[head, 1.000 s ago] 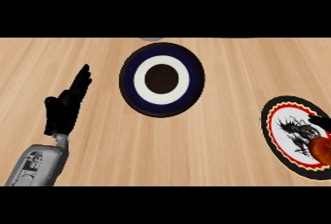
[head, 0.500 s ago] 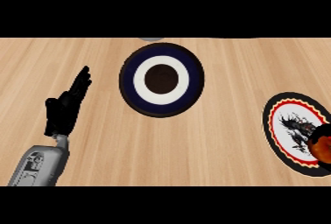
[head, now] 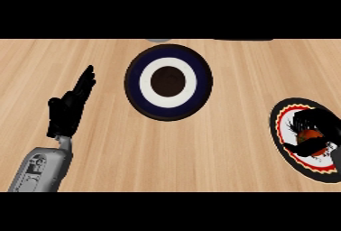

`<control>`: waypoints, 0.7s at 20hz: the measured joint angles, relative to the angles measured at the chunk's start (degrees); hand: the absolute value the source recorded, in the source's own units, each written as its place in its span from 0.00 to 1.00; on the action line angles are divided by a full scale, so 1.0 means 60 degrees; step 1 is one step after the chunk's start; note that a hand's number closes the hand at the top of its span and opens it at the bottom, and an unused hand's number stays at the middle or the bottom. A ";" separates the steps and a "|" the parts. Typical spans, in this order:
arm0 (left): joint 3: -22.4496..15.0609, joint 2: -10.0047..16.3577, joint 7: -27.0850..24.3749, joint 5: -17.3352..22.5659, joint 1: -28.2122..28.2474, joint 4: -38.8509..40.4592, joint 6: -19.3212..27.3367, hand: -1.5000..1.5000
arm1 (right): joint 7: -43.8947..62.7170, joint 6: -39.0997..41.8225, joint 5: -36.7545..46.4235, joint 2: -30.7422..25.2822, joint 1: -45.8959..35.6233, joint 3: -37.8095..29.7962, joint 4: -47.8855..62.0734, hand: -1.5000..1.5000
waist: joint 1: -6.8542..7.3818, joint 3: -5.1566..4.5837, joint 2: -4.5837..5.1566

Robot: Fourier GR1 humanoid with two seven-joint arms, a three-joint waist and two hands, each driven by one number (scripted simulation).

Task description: Pick the tomato from the plate and place it in the plate

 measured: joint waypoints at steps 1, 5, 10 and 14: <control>0.0006 -0.0003 0.0039 -0.0001 -0.0024 -0.0026 -0.0008 0.50 | 0.0557 -0.0063 0.0016 0.0238 -0.0178 -0.0042 -0.0015 1.00 | -0.0016 0.0008 -0.0003; 0.0125 -0.0024 -0.0167 0.0002 0.0014 0.0208 -0.0039 0.50 | 0.1867 -0.0801 -0.0130 0.1048 -0.0767 -0.0346 -0.0501 1.00 | -0.0107 0.0053 0.0003; 0.0216 0.0049 -0.0189 0.0049 0.0254 0.0015 -0.0124 0.50 | 0.2093 -0.1763 -0.0659 0.1671 -0.1109 -0.0762 -0.1896 1.00 | -0.0184 0.0076 -0.0035; 0.0259 -0.0021 -0.0175 0.0017 0.0271 0.0068 -0.0097 0.50 | 0.2135 -0.1547 -0.1118 0.1868 -0.1490 -0.0767 -0.3170 1.00 | -0.0223 0.0083 -0.0035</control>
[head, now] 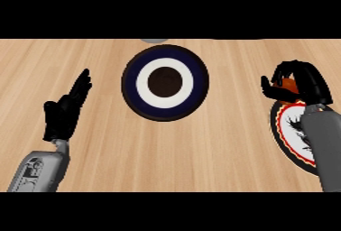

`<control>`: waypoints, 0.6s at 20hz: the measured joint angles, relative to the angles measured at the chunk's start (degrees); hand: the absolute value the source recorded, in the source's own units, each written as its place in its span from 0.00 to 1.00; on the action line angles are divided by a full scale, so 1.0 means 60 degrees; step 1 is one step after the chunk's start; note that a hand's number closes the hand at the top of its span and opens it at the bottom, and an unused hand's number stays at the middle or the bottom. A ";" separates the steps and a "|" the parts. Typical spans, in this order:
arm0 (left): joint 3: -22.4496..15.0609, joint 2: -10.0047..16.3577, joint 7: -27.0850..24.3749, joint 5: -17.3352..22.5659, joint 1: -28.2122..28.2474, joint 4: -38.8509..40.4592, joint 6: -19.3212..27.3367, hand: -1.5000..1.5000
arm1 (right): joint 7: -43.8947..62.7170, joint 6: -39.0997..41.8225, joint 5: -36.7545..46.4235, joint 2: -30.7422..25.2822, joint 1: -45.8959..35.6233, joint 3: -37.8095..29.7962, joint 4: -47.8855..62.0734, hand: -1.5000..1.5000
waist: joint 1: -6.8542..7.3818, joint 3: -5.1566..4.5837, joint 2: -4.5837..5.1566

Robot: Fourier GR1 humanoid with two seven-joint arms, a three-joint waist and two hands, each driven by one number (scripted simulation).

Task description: Pick the tomato from the plate and place it in the plate

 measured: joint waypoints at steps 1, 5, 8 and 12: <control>-0.0004 -0.0027 0.0011 -0.0021 -0.0059 0.0029 0.0008 0.50 | 0.0001 0.0048 -0.0129 0.0094 -0.0067 0.0016 -0.0320 1.00 | -0.0010 -0.0001 0.0000; -0.0020 -0.0127 0.0005 -0.0117 -0.0081 0.0056 0.0012 0.50 | 0.0454 0.0494 -0.0495 0.0518 -0.0492 0.0251 -0.1172 1.00 | 0.0025 -0.0001 0.0017; -0.0026 -0.0175 0.0023 -0.0142 -0.0013 -0.0072 -0.0034 0.50 | 0.1053 0.0824 -0.0693 0.0960 -0.0987 0.0465 -0.1331 1.00 | 0.0072 0.0004 0.0030; -0.0003 -0.0206 -0.0007 -0.0200 -0.0023 -0.0071 -0.0096 0.50 | 0.1707 0.0919 -0.0744 0.1533 -0.1980 0.0668 -0.0690 1.00 | 0.0147 0.0006 0.0057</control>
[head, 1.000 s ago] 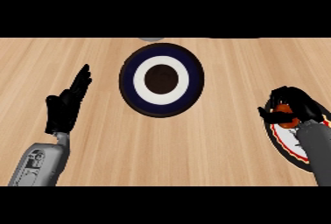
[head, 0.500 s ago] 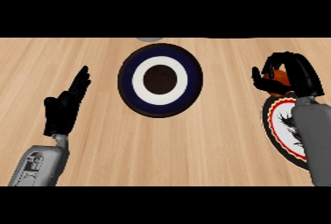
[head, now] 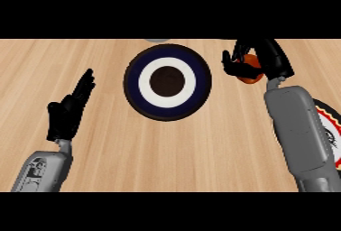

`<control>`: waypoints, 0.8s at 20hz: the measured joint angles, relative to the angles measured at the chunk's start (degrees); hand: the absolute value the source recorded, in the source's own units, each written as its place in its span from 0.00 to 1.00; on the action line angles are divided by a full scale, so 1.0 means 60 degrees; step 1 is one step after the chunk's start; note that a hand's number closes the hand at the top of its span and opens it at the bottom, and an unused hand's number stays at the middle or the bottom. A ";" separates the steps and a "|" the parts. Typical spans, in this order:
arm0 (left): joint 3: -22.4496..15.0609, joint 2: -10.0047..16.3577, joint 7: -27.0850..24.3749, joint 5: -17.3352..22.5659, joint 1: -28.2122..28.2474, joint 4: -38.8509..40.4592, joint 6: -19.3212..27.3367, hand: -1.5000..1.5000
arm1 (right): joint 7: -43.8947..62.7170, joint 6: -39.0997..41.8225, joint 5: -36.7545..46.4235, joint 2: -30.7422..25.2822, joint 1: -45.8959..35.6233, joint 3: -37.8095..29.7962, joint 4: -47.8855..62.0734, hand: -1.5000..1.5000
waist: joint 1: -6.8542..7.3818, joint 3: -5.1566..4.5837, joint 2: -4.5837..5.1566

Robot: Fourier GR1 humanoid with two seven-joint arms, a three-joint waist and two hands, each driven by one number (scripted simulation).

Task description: Pick the tomato from the plate and place it in the plate

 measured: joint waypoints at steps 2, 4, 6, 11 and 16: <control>0.0005 -0.0034 0.0019 -0.0032 -0.0042 -0.0041 -0.0011 0.50 | 0.0073 -0.0200 0.0051 0.0336 -0.0459 0.0094 0.0558 1.00 | 0.0031 0.0000 0.0010; -0.0009 -0.0073 0.0017 -0.0106 -0.0085 0.0012 -0.0007 0.50 | 0.0035 -0.0445 0.0096 0.0655 -0.0891 0.0158 0.1165 1.00 | 0.0052 0.0002 0.0024; 0.0099 -0.0034 -0.0043 -0.0082 -0.0186 0.0149 -0.0074 0.50 | 0.0041 -0.0713 0.0123 0.0987 -0.1301 0.0240 0.1758 1.00 | 0.0067 0.0001 0.0033; 0.0070 -0.0087 0.0116 -0.0074 -0.0239 -0.0007 -0.0169 0.50 | 0.0219 -0.1560 0.0739 0.1416 -0.2234 0.0778 0.3594 1.00 | 0.0206 0.0001 0.0071; 0.0002 -0.0162 0.0023 -0.0171 -0.0411 0.0133 -0.0228 0.50 | 0.0701 -0.2317 0.0517 0.1562 -0.2887 0.1589 0.5290 0.00 | 0.0383 0.0000 0.0114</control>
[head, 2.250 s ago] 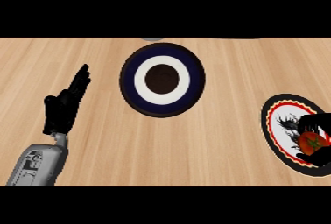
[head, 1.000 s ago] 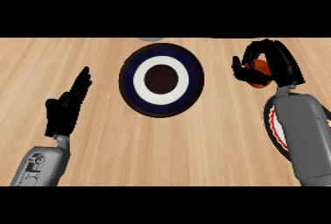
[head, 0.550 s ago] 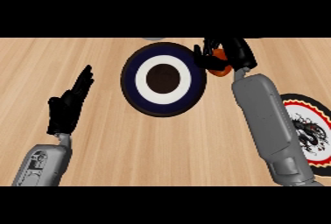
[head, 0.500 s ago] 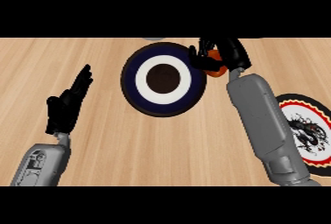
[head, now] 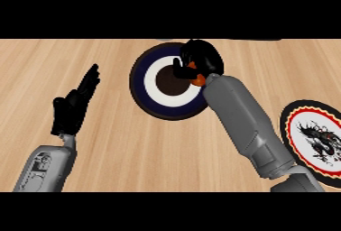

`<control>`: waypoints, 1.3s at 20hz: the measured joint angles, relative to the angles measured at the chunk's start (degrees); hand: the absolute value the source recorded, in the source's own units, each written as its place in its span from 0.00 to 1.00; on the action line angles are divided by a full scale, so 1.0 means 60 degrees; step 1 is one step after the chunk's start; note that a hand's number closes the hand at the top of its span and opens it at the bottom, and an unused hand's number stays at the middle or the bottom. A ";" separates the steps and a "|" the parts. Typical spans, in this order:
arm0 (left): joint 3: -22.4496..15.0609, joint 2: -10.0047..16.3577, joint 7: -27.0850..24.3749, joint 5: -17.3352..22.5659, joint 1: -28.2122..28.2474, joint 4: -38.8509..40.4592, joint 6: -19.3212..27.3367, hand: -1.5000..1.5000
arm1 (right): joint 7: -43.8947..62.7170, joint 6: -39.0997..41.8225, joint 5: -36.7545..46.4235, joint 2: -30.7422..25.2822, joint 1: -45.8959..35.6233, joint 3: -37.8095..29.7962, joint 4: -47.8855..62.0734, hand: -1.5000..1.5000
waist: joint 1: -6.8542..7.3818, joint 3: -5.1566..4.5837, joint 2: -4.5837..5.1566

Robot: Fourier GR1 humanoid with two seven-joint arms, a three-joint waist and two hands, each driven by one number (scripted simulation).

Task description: Pick the tomato from the plate and place it in the plate

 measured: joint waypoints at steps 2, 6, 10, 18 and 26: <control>-0.0036 -0.0084 -0.0202 -0.0104 -0.0039 0.0222 0.0059 0.50 | -0.0011 -0.0090 -0.0365 0.0023 -0.0274 -0.0033 0.0656 0.00 | 0.0066 0.0001 0.0040; 0.0025 -0.0055 -0.0151 0.0001 -0.0297 0.0358 -0.0137 0.50 | -0.0257 -0.0328 -0.1406 0.0047 -0.0498 0.0020 0.1589 0.00 | 0.0247 0.0005 0.0082; -0.0113 -0.0213 -0.0045 -0.0071 -0.0434 0.0303 -0.0120 0.50 | -0.0662 -0.0590 -0.2314 0.0056 -0.0706 0.0160 0.2175 0.00 | 0.0397 0.0009 0.0101; 0.0006 -0.0176 0.0056 -0.0084 -0.0363 0.0245 -0.0077 0.50 | -0.2196 -0.1095 -0.4653 0.0062 -0.0423 -0.0945 0.1883 0.00 | 0.0202 0.0015 0.0039; 0.0260 -0.0008 -0.0040 -0.0096 0.0088 0.0088 -0.0049 0.50 | -0.2826 -0.1228 -0.5865 -0.0589 0.0176 -0.2337 0.1692 0.00 | -0.0235 0.0011 -0.0051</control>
